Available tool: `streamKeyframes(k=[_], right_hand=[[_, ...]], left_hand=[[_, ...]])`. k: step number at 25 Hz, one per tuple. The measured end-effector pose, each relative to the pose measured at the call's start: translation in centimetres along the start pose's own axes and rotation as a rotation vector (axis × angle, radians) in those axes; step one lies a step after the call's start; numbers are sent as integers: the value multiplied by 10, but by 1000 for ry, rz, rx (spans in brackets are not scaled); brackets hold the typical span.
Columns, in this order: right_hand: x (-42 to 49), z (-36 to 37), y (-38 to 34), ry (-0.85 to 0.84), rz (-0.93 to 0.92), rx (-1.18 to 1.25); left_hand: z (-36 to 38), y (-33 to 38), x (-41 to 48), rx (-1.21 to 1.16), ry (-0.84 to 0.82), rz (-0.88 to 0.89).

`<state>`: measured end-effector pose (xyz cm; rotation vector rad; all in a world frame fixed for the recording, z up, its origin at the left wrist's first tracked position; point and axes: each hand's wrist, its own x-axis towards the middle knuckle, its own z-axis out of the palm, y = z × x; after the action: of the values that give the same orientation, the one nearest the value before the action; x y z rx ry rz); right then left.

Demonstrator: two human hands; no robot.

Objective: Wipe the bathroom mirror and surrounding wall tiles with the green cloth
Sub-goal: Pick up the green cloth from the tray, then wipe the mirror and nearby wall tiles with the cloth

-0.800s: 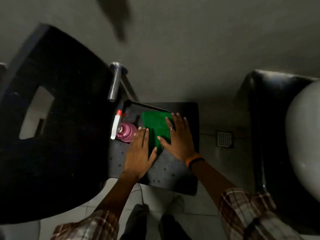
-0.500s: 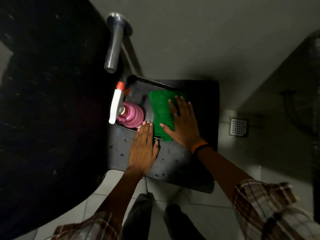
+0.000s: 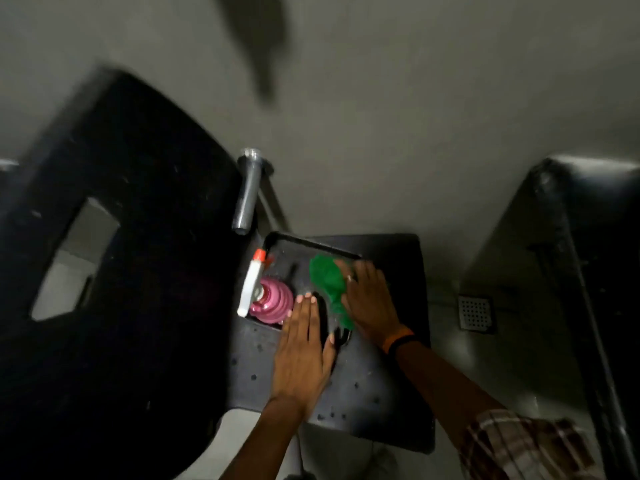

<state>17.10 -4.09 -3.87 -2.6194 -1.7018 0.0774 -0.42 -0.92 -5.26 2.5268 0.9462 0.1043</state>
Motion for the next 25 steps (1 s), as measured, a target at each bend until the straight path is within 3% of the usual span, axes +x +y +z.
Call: streamKeyframes(k=[6,17,20,25], right_hand=[[-15,-168,33,340,67,-25],[-3,-613,89,1054,96,92],[-2,-696,98,1230,56,101],[-11,-811,121,1492,49,-87]], left_hand=[[-152,89,51,64,220,116],[-539,312,112,78,839,547],[-611,357,123,111,966,660],[-700,421,136,166,1118,772]])
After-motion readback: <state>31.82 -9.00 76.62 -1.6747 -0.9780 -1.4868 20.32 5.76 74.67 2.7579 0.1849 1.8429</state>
